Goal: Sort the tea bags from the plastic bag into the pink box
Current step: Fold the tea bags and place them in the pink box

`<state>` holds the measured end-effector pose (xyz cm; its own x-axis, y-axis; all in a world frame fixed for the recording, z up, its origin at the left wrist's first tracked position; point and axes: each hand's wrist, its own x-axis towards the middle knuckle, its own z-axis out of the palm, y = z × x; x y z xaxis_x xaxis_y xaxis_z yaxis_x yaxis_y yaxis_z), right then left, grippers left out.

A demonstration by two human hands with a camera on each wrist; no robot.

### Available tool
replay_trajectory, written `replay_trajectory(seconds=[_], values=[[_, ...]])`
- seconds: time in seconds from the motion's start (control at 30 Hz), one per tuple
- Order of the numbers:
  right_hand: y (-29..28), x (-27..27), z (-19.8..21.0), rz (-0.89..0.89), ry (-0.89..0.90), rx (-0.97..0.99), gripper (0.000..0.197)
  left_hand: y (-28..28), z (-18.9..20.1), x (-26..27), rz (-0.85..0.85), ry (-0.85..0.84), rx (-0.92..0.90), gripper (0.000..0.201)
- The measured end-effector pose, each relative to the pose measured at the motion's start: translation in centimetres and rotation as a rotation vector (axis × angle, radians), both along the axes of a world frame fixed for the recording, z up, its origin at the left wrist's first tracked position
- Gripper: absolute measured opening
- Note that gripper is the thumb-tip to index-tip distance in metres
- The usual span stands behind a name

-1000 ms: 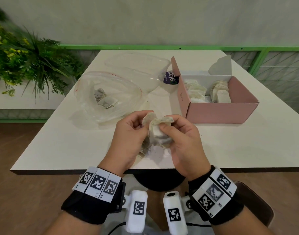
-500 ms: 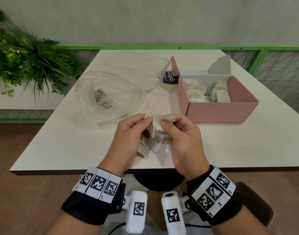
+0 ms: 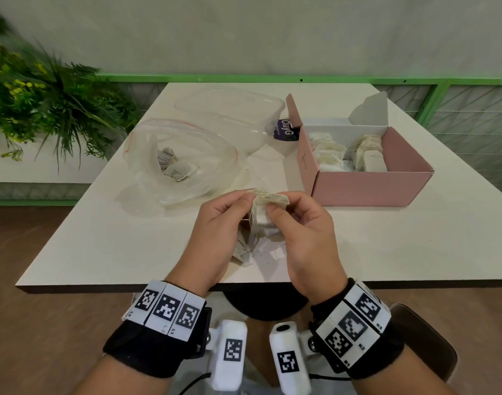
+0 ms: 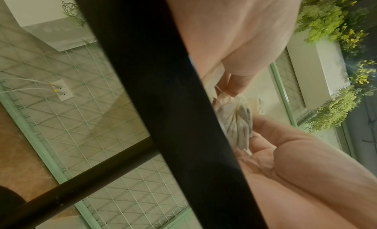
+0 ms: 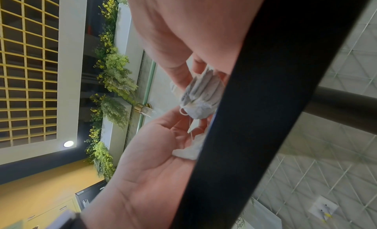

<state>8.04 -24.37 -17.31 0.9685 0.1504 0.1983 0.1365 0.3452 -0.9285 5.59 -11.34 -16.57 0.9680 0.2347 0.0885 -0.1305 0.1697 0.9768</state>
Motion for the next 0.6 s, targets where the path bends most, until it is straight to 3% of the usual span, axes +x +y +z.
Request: replay_trajectory(seconds=[0.2,0.4,0.6], values=[[-0.36,-0.13,0.27,-0.067,0.066,0.105,0.019,0.22,-0.33,0.28,0.069,-0.011,0.002,0.033],[0.04,0.24,-0.1,0.011,0.002,-0.031,0.011,-0.12,0.26,-0.24,-0.018,0.002,0.046,0.032],[0.12,0.28,-0.11,-0.053,-0.029,-0.076,0.009,-0.09,0.22,-0.32,-0.056,-0.006,-0.043,0.027]])
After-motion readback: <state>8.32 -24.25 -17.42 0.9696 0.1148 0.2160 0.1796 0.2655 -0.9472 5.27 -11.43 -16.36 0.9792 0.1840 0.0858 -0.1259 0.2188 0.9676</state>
